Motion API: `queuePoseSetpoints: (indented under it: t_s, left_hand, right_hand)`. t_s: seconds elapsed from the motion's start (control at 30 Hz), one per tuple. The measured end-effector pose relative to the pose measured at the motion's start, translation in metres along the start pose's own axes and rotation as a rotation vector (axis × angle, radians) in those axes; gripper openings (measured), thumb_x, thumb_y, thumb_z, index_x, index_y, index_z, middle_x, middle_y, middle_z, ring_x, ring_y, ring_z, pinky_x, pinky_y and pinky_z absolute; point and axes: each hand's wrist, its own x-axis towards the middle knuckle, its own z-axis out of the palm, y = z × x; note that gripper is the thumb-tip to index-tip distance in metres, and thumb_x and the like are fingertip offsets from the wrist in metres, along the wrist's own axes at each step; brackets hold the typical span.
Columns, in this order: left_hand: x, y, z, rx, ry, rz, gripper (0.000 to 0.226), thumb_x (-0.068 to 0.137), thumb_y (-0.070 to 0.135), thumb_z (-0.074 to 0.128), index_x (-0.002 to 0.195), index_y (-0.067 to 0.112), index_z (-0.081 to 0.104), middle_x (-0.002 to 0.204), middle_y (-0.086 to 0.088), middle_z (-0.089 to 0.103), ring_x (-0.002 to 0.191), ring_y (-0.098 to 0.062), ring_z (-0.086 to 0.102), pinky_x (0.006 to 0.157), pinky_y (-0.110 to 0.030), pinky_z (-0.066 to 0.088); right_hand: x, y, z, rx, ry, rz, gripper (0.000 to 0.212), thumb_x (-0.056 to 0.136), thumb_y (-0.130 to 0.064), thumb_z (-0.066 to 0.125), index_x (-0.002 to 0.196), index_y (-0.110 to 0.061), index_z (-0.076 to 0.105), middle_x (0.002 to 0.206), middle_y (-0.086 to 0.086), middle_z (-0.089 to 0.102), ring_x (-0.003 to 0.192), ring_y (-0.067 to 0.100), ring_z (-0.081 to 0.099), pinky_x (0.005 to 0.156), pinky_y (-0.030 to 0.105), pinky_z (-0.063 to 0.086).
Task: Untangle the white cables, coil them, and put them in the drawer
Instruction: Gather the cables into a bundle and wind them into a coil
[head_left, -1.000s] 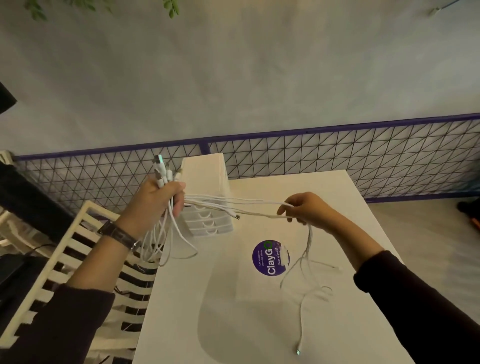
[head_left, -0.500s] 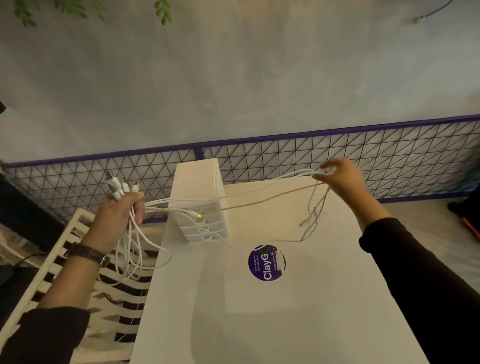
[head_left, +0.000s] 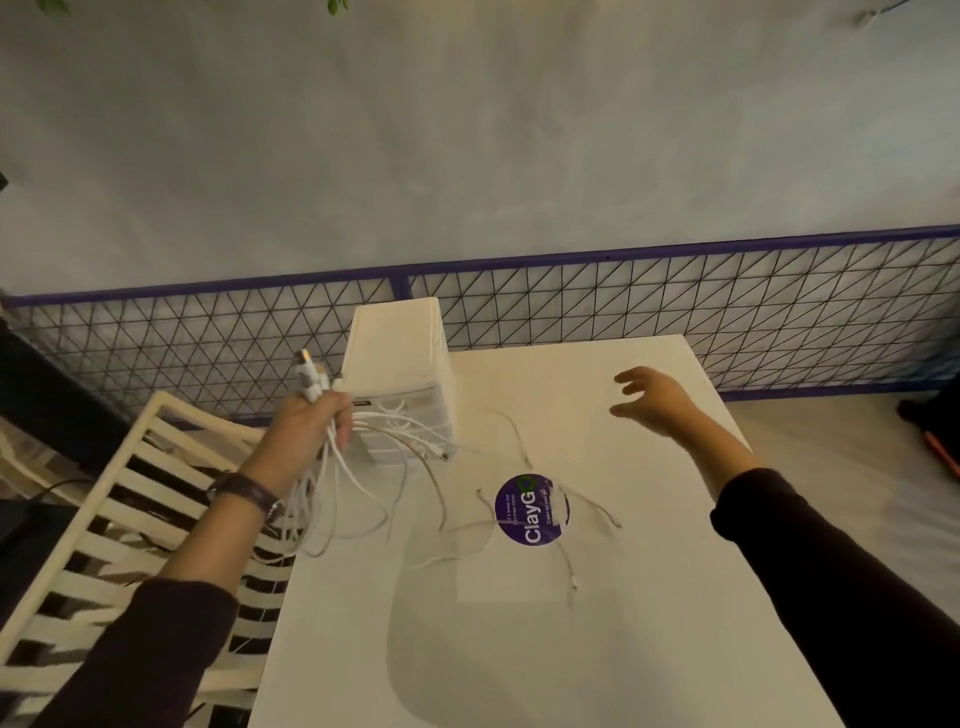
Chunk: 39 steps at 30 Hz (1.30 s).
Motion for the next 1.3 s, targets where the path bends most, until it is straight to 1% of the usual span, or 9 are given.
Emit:
queuePoseSetpoints:
  t_s: [0.13,0.33,0.43,0.63,0.77,0.87,1.03,1.2,1.3]
  left_hand:
    - [-0.003,0.012,0.025,0.01,-0.13,0.02,0.051,0.076,0.044,0.046,0.034,0.015,0.051,0.039,0.003,0.045,0.05,-0.021,0.041,0.056,-0.029,0.035]
    - [-0.015,0.04,0.054,-0.005,-0.273,0.063,0.056,0.089,0.033,0.042,0.037,0.016,0.054,0.048,-0.004,0.047,0.056,-0.022,0.043,0.061,-0.029,0.036]
    - [-0.022,0.056,0.06,0.04,-0.347,0.056,0.054,0.098,0.027,0.038,0.05,0.015,0.06,0.053,0.005,0.057,0.054,-0.006,0.051,0.06,-0.019,0.039]
    - [-0.028,0.066,0.044,0.177,-0.358,0.079,0.045,0.086,0.062,0.03,0.09,0.044,0.072,0.132,0.014,0.053,0.095,-0.011,0.048,0.066,-0.008,0.037]
    - [-0.033,0.072,0.043,-0.32,-0.458,0.092,0.048,0.096,0.041,0.027,0.104,0.027,0.072,0.134,0.011,0.056,0.129,-0.002,0.043,0.114,-0.03,0.02]
    - [-0.038,0.082,0.053,-0.485,-0.56,0.092,0.053,0.1,0.032,0.02,0.106,0.019,0.071,0.136,0.007,0.054,0.133,-0.004,0.039,0.119,-0.037,0.011]
    - [-0.047,0.099,0.068,-0.326,-0.63,0.154,0.048,0.095,0.042,0.022,0.116,0.031,0.065,0.135,0.022,0.05,0.137,-0.001,0.03,0.118,-0.047,0.011]
    - [-0.053,0.111,0.068,-0.159,-0.581,0.162,0.048,0.09,0.049,0.023,0.121,0.037,0.058,0.122,0.035,0.055,0.12,0.018,0.04,0.104,-0.014,0.032]
    - [-0.059,0.108,0.069,-0.152,-0.592,0.143,0.043,0.091,0.055,0.026,0.118,0.047,0.057,0.115,0.025,0.064,0.116,-0.009,0.055,0.081,-0.016,0.042]
  right_hand:
    - [-0.034,-0.045,0.023,0.149,-0.151,-0.204,0.029,0.094,-0.03,0.052,0.113,-0.01,0.062,0.111,0.009,0.067,0.087,0.021,0.065,0.071,0.027,0.048]
    - [-0.098,-0.117,0.034,0.418,-0.509,-0.455,0.048,0.087,-0.061,0.043,0.111,-0.025,0.064,0.112,-0.008,0.067,0.106,0.007,0.062,0.095,0.027,0.046]
    - [-0.108,-0.126,0.038,0.504,-0.638,-0.469,0.033,0.088,-0.035,0.059,0.116,-0.017,0.06,0.099,0.0,0.069,0.093,0.012,0.066,0.088,0.023,0.05]
    - [-0.1,-0.098,0.032,0.457,-0.412,-0.378,0.019,0.09,-0.017,0.06,0.109,-0.018,0.064,0.069,0.004,0.059,0.064,0.018,0.055,0.066,0.029,0.049]
    - [-0.093,-0.078,0.026,0.047,-0.464,-0.256,0.044,0.082,-0.03,0.07,0.122,-0.018,0.055,0.109,0.008,0.066,0.099,0.025,0.064,0.092,0.038,0.049]
    - [-0.1,-0.077,0.014,-0.405,-0.462,-0.204,0.09,0.069,-0.053,0.073,0.143,-0.023,0.033,0.149,-0.003,0.038,0.134,0.018,0.038,0.109,0.034,0.034]
    - [-0.128,-0.12,-0.008,0.272,-0.497,-0.516,0.062,0.07,-0.057,0.068,0.121,-0.023,0.06,0.129,-0.003,0.061,0.12,0.007,0.054,0.108,0.037,0.039]
    - [-0.131,-0.121,-0.008,0.755,-0.634,-0.568,0.044,0.09,-0.026,0.036,0.105,0.004,0.064,0.105,0.024,0.068,0.103,0.037,0.064,0.098,0.041,0.045]
    - [-0.135,-0.122,-0.008,0.859,-0.795,-0.622,0.046,0.092,-0.033,0.041,0.107,0.006,0.061,0.104,0.028,0.066,0.104,0.041,0.062,0.094,0.039,0.047]
